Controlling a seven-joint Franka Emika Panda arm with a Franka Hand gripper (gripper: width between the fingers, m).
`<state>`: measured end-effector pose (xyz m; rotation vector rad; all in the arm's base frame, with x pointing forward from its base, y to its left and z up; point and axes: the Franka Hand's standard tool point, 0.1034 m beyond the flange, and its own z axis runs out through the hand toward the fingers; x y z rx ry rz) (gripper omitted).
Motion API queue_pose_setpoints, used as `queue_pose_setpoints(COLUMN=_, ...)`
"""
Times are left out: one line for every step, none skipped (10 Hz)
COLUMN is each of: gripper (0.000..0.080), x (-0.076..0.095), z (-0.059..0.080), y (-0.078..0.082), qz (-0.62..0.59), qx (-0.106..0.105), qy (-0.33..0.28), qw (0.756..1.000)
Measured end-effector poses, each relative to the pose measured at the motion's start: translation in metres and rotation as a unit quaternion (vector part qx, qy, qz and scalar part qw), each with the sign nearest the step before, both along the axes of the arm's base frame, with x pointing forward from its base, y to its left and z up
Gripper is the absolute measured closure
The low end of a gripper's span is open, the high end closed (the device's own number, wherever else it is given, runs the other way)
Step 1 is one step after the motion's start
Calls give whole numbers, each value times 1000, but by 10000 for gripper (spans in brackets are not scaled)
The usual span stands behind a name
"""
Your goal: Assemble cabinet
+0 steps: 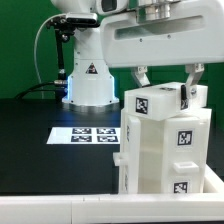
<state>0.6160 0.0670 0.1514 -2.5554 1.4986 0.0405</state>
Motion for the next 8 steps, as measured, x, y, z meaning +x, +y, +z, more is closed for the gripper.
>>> queue_pose_setpoints(gripper=246, x=0, z=0, y=0, qz=-64, qx=11, qy=10, qw=998)
queue_pose_setpoints(gripper=246, x=1, z=0, y=0, qz=-123, qx=22, qy=19, qw=992)
queue_pose_setpoints(gripper=246, x=4, z=1, y=1, qz=-201, qx=40, qy=24, qw=978)
queue_pose_setpoints(gripper=246, x=4, z=1, y=-1, qz=-219, qx=44, qy=24, qw=974)
queue_pose_setpoints(gripper=246, x=4, z=2, y=2, qz=-220, qx=41, qy=23, qw=974)
queue_pose_setpoints(gripper=246, x=5, z=2, y=2, qz=-261, qx=46, qy=31, qw=964)
queue_pose_setpoints(gripper=246, x=5, z=2, y=1, qz=-284, qx=49, qy=35, qw=957)
queue_pose_setpoints(gripper=246, x=6, z=2, y=1, qz=-309, qx=52, qy=38, qw=949)
